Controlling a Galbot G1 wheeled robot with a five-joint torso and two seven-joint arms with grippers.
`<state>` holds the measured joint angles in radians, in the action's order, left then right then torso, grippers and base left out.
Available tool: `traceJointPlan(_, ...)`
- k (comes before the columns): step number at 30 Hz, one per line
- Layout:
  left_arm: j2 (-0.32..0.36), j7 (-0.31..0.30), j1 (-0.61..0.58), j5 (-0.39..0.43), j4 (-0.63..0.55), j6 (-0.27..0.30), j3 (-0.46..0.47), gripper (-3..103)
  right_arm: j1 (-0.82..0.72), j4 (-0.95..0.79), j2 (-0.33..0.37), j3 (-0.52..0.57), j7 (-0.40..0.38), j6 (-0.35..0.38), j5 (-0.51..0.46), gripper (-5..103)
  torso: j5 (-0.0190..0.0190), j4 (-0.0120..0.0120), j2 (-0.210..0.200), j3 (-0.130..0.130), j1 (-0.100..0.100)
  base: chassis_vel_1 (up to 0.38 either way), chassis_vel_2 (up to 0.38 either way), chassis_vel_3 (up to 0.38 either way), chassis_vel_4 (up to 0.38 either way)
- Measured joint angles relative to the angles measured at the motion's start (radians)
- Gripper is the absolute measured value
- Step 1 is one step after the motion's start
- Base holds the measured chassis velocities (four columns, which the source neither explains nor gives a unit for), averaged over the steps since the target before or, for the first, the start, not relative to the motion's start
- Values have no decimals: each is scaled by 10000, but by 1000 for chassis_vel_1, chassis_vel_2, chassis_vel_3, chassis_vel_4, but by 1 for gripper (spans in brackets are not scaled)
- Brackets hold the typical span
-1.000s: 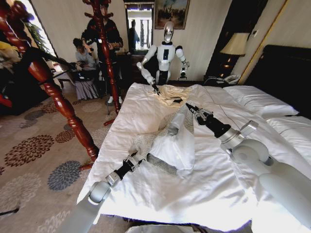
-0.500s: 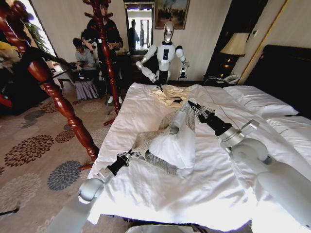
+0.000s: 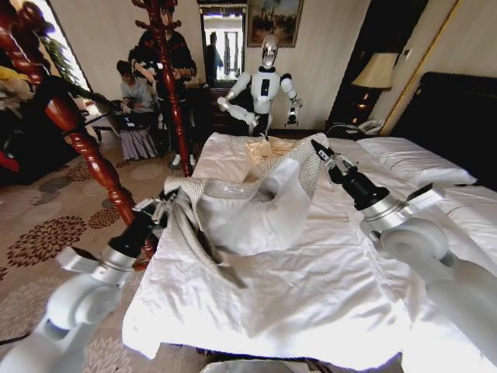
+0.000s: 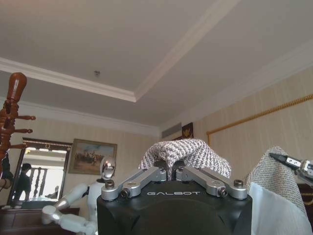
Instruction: Pick up the clothes from the bed and hang them on the clothes hanger.
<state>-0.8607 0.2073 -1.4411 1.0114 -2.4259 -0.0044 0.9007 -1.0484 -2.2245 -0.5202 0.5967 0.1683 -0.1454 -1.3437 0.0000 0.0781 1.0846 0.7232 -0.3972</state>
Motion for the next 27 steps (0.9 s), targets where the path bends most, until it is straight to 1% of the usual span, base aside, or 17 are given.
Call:
traceJointPlan(1,61,-10,-65,231,-26,50,194,3,-51,-63,-5,72,-4,-1,-17,3,1,0,0,0,0,0,0,0,0)
traceJointPlan(3,59,-14,-122,276,11,61,223,3,-136,-91,-39,87,-5,-1,32,3,1,0,0,0,0,0,0,0,0)
traceJointPlan(5,-187,-105,-214,35,302,119,-160,3,-388,-110,-246,-50,-4,18,426,3,2,0,1,0,0,0,0,0,0)
traceJointPlan(6,-357,-186,-243,-236,476,224,-433,3,-474,-108,-360,-185,-3,58,639,3,2,1,1,0,0,0,0,0,0)
traceJointPlan(7,-357,-186,-243,-236,476,224,-433,3,-474,-108,-360,-185,-3,58,639,3,2,1,1,0,0,0,0,0,0)
traceJointPlan(10,-790,-308,-298,-1583,1308,369,-1342,3,-569,0,-700,-743,-35,277,1341,3,3,-3,1,1,0,0,0,0,0)
traceJointPlan(11,-790,-308,-298,-1583,1308,369,-1342,3,-569,0,-700,-743,-35,277,1341,3,3,-3,1,1,0,0,0,0,0)
traceJointPlan(12,-836,-305,-278,-1992,1663,371,-1691,3,-612,16,-798,-883,-34,335,1535,3,1,-2,0,2,-1,0,0,0,0)
traceJointPlan(13,-839,-311,-252,-2232,1953,373,-1984,3,-664,17,-878,-980,-32,374,1660,3,-1,0,1,2,-2,0,0,0,0)
traceJointPlan(15,-818,-356,-196,-2530,2410,374,-2513,3,-750,16,-1050,-1145,-1,422,1840,3,1,2,1,2,-2,0,0,0,0)
traceJointPlan(19,-797,-610,-110,-2986,2735,458,-3126,1,-767,67,-1342,-1372,119,436,2023,3,1,0,0,2,-2,0,0,0,0)
traceJointPlan(21,-794,-852,-53,-3257,2819,557,-3377,11,-746,125,-1550,-1499,157,436,2052,3,2,0,0,2,-2,0,0,0,0)
traceJointPlan(22,-793,-1136,-21,-3540,2881,637,-3484,16,-728,145,-1682,-1564,168,436,2038,3,4,1,0,2,-2,0,0,0,0)
traceJointPlan(23,-793,-1136,-21,-3540,2881,637,-3484,16,-728,145,-1682,-1564,168,436,2038,3,4,1,0,2,-2,0,0,0,0)
traceJointPlan(24,-794,-1337,-11,-3787,2932,662,-3514,22,-715,157,-1752,-1594,176,435,2024,3,4,1,1,1,-2,0,0,0,0)
traceJointPlan(25,-807,-1537,-6,-4085,2985,664,-3516,22,-701,174,-1804,-1612,197,431,2020,3,3,1,0,2,-2,0,0,0,0)
traceJointPlan(27,-864,-1816,-16,-4708,3064,604,-3438,32,-683,207,-1868,-1620,235,420,2018,3,0,-1,0,1,-2,0,0,0,0)
